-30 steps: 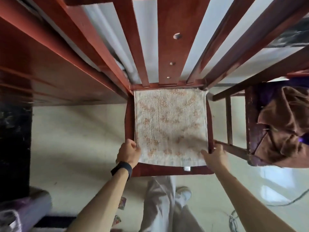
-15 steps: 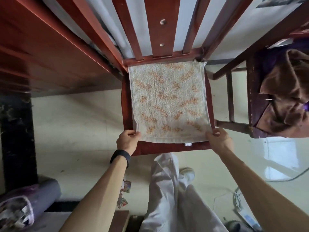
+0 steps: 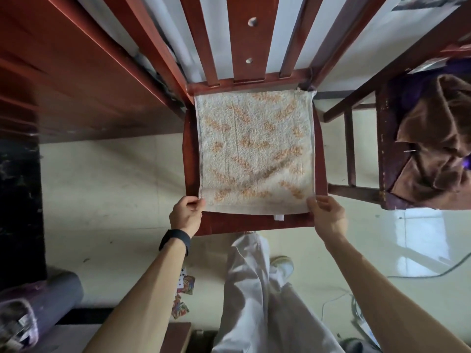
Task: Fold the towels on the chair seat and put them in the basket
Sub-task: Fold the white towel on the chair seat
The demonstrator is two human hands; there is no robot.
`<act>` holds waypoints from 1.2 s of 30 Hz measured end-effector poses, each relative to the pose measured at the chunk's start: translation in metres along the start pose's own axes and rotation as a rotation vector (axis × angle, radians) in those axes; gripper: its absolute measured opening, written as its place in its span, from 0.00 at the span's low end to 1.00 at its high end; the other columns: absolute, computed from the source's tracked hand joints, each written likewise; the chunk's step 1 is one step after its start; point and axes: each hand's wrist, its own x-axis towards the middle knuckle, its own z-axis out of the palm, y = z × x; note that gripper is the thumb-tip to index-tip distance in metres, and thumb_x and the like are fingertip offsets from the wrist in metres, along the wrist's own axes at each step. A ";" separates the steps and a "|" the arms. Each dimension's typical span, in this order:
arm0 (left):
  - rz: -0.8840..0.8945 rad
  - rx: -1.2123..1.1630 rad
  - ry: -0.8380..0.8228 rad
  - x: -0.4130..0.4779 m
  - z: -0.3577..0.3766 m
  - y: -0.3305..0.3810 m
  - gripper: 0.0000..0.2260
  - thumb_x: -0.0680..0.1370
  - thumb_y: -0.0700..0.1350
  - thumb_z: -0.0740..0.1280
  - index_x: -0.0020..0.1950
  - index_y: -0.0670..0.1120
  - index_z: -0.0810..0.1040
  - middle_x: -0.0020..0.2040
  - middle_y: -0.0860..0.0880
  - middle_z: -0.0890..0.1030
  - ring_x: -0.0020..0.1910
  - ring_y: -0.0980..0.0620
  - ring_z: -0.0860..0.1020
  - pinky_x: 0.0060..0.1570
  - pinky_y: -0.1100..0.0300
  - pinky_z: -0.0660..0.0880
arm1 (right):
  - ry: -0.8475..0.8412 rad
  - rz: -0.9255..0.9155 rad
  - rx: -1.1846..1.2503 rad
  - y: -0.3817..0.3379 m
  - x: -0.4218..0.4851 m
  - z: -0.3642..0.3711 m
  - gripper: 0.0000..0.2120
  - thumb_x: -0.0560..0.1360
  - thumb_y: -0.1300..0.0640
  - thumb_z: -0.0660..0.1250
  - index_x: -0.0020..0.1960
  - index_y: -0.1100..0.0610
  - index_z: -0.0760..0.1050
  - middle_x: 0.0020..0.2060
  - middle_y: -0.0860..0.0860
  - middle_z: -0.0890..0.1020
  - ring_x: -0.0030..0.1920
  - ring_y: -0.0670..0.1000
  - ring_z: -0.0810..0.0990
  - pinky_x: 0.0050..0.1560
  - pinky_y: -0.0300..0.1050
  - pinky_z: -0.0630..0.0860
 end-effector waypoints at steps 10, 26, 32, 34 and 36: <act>0.000 0.173 0.153 -0.005 0.022 0.002 0.12 0.75 0.53 0.70 0.50 0.46 0.78 0.47 0.47 0.82 0.46 0.46 0.80 0.43 0.57 0.74 | 0.011 -0.166 -0.210 -0.001 0.007 0.019 0.12 0.75 0.51 0.72 0.57 0.52 0.78 0.52 0.49 0.76 0.41 0.42 0.76 0.52 0.43 0.72; -0.071 -0.009 0.047 -0.026 -0.016 0.019 0.11 0.78 0.51 0.67 0.53 0.47 0.71 0.45 0.48 0.83 0.34 0.55 0.82 0.32 0.61 0.72 | -0.071 0.100 0.150 -0.021 -0.009 -0.012 0.08 0.74 0.57 0.74 0.46 0.57 0.75 0.41 0.56 0.83 0.32 0.51 0.80 0.35 0.45 0.79; -0.005 -0.352 -0.073 -0.086 -0.063 0.060 0.12 0.75 0.46 0.74 0.51 0.47 0.73 0.40 0.43 0.84 0.30 0.52 0.77 0.31 0.62 0.74 | -0.048 0.095 0.379 -0.049 -0.048 -0.080 0.10 0.71 0.55 0.76 0.44 0.54 0.74 0.30 0.53 0.82 0.30 0.52 0.79 0.38 0.48 0.77; 0.050 -0.431 -0.060 -0.119 -0.084 0.080 0.09 0.74 0.44 0.74 0.50 0.47 0.76 0.37 0.44 0.83 0.30 0.54 0.77 0.28 0.64 0.72 | -0.035 0.028 0.399 -0.065 -0.068 -0.107 0.07 0.75 0.60 0.72 0.43 0.55 0.74 0.33 0.54 0.81 0.29 0.50 0.78 0.35 0.44 0.77; 0.059 -0.451 -0.077 -0.149 -0.105 0.095 0.07 0.74 0.44 0.74 0.49 0.46 0.78 0.37 0.43 0.83 0.28 0.54 0.76 0.26 0.64 0.71 | -0.045 -0.004 0.373 -0.077 -0.092 -0.131 0.05 0.76 0.60 0.72 0.44 0.55 0.76 0.37 0.57 0.81 0.29 0.50 0.78 0.36 0.46 0.77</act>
